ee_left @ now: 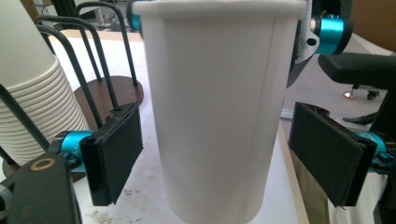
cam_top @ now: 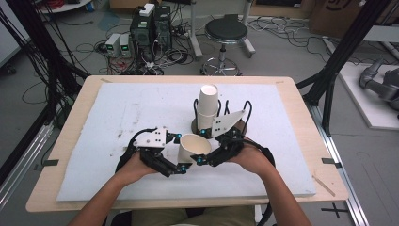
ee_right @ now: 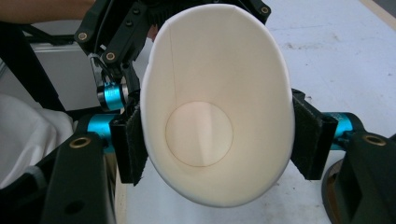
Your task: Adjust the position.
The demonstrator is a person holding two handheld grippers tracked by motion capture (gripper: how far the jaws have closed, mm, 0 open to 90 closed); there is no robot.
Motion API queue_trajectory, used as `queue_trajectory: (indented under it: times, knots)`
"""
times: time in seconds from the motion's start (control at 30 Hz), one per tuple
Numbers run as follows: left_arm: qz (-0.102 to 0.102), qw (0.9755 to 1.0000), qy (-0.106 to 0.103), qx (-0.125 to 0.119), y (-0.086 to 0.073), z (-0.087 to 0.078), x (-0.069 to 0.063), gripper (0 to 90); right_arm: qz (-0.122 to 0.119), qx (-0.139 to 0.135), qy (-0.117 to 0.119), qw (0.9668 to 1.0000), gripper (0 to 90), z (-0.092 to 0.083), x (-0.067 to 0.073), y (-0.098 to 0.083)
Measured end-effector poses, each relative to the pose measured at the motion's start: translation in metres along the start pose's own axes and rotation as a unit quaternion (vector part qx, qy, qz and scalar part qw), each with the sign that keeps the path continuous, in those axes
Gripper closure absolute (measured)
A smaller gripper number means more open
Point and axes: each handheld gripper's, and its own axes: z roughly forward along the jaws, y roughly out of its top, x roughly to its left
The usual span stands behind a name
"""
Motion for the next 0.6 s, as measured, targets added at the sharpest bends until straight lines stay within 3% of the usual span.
queue_trajectory:
  times: [0.33,0.6]
  knots:
    - [0.011,0.9997,-0.02,0.002,-0.0009,0.0007,-0.0004,30.5,0.002,0.006,0.019,0.9998,32.2,0.0048,0.0013,-0.0005]
    - [0.005,0.9994,-0.033,0.003,-0.002,0.0014,0.0005,34.3,-0.003,0.012,0.023,0.9997,32.4,0.0077,0.0021,-0.001]
